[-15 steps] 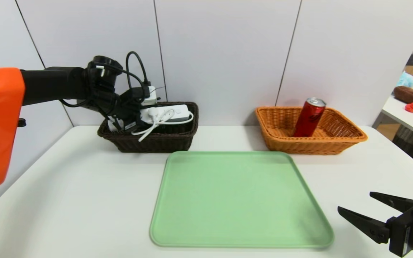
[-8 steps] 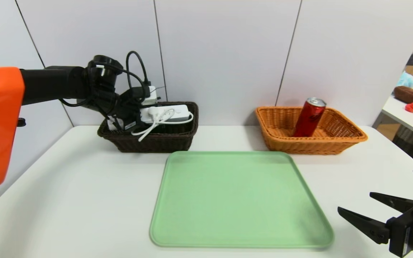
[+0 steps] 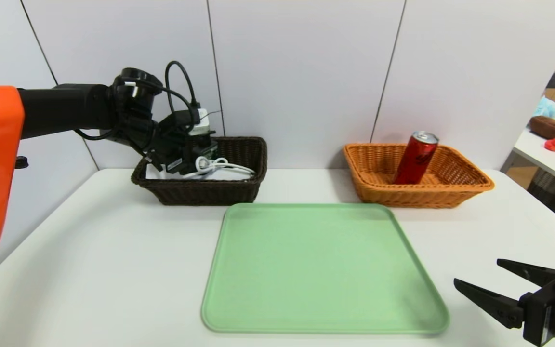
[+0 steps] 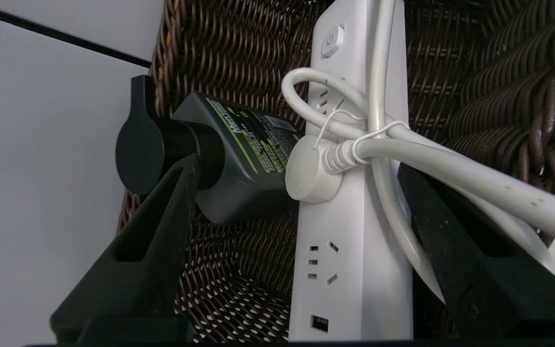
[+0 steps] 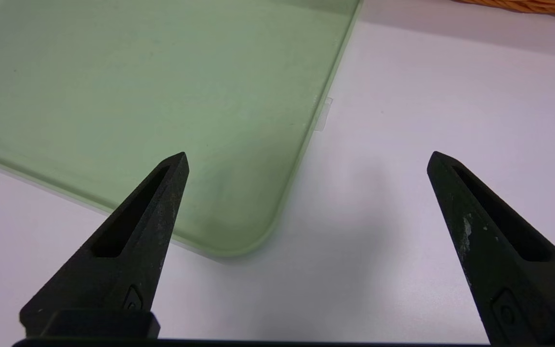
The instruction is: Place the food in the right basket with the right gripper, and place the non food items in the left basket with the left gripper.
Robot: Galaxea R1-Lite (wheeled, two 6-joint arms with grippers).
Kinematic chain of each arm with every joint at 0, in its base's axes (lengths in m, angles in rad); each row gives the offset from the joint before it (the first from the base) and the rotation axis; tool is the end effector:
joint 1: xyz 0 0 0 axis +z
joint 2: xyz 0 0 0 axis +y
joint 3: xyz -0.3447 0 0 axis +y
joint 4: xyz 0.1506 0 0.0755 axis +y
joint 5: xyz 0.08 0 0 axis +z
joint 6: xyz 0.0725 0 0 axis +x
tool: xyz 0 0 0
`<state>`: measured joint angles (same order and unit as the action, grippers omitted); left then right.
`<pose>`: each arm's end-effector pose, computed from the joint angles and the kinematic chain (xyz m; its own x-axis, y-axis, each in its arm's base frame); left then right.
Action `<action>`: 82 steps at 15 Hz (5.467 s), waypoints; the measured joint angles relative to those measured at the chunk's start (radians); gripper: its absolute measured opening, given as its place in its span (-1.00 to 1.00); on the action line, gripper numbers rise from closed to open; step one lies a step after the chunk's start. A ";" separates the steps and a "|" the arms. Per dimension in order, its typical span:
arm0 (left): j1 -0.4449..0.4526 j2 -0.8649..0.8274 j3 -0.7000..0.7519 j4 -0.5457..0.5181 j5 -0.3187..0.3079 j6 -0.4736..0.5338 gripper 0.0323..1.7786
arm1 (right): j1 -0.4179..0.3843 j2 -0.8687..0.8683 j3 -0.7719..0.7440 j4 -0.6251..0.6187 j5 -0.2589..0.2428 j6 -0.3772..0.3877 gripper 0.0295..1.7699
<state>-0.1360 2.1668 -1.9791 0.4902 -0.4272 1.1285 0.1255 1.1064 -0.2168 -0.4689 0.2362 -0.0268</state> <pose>0.4608 -0.0934 0.2398 0.6462 -0.5066 -0.5708 0.7512 0.2904 0.5927 0.1333 0.0339 0.1773 0.8512 0.3433 -0.3971 -0.3444 0.9361 0.0711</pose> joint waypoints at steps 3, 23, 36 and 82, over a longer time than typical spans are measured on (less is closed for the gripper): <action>-0.004 -0.029 -0.001 -0.005 -0.006 -0.039 0.73 | 0.000 0.000 0.000 -0.001 0.003 -0.001 0.93; 0.003 -0.192 0.000 -0.142 0.038 -0.360 0.90 | -0.006 -0.048 0.007 0.011 0.000 0.001 0.93; 0.011 -0.432 0.067 0.307 0.501 -1.060 0.90 | -0.005 -0.064 -0.021 0.002 0.009 -0.001 0.93; 0.140 -1.997 1.450 0.152 0.337 -1.118 0.90 | -0.091 -0.883 -0.196 0.819 -0.130 -0.221 0.93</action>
<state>0.0038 0.1698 -0.5287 0.6426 -0.0898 0.0109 0.0345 0.2232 -0.4128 0.3500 0.1057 -0.2481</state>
